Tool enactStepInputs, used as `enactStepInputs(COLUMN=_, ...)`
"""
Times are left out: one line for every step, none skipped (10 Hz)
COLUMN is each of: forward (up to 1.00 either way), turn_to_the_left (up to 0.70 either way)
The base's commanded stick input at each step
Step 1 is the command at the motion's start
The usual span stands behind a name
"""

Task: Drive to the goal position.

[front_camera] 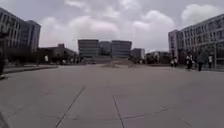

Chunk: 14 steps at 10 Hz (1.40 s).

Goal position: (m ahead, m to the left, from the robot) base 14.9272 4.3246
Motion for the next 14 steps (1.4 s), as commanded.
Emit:
enactStepInputs(forward=0.7, turn_to_the_left=0.01)
enactStepInputs(forward=0.7, turn_to_the_left=0.01)
enactStepInputs(forward=0.7, turn_to_the_left=0.01)
enactStepInputs(forward=0.7, turn_to_the_left=0.08)
enactStepInputs(forward=0.7, turn_to_the_left=0.14)
enactStepInputs(forward=0.7, turn_to_the_left=0.14)
enactStepInputs(forward=0.7, turn_to_the_left=0.14)
enactStepInputs(forward=0.7, turn_to_the_left=0.11)
enactStepInputs(forward=0.7, turn_to_the_left=0.04)
enactStepInputs(forward=0.7, turn_to_the_left=0.0)
enactStepInputs(forward=0.7, turn_to_the_left=0.0)
enactStepInputs(forward=0.7, turn_to_the_left=0.01)
enactStepInputs(forward=0.7, turn_to_the_left=0.06)
enactStepInputs(forward=0.7, turn_to_the_left=0.14)
